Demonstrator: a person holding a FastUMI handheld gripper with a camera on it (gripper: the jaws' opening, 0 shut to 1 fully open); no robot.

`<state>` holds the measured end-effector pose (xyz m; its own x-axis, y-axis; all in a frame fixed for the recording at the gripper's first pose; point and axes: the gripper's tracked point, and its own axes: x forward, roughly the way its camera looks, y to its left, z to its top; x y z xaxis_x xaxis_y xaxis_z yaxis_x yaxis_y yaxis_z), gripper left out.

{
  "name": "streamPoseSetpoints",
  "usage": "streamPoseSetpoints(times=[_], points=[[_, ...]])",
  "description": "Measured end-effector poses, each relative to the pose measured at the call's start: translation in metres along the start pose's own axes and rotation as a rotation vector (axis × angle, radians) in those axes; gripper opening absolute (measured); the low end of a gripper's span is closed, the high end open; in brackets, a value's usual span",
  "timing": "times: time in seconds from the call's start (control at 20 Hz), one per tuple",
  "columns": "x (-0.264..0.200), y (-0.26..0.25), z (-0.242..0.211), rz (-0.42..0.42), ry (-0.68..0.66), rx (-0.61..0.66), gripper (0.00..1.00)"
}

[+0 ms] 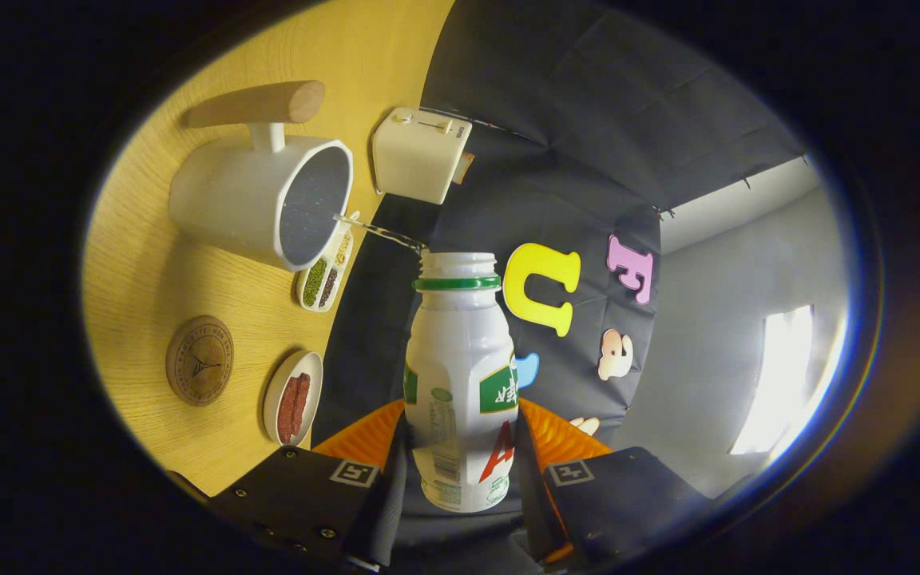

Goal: Take the bottle from table, then pour the juice into the cup, finally place the bottle on the coaster

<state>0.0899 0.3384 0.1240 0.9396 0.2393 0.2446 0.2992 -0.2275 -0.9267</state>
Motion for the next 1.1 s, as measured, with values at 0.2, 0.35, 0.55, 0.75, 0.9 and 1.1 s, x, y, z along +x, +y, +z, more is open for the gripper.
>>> streamPoseSetpoints(times=[0.2,0.35,0.55,0.75,0.9,1.1], points=[[0.004,-0.005,0.001,-0.01,-0.006,-0.029,0.62],[0.004,-0.009,0.004,-0.017,-0.012,-0.047,0.62],[0.005,-0.016,0.007,-0.04,-0.026,-0.097,0.62],[0.004,-0.02,0.011,-0.062,-0.04,-0.145,0.62],[0.003,-0.025,0.015,-0.083,-0.052,-0.181,0.62],[0.003,-0.026,0.018,-0.1,-0.067,-0.222,0.62]])
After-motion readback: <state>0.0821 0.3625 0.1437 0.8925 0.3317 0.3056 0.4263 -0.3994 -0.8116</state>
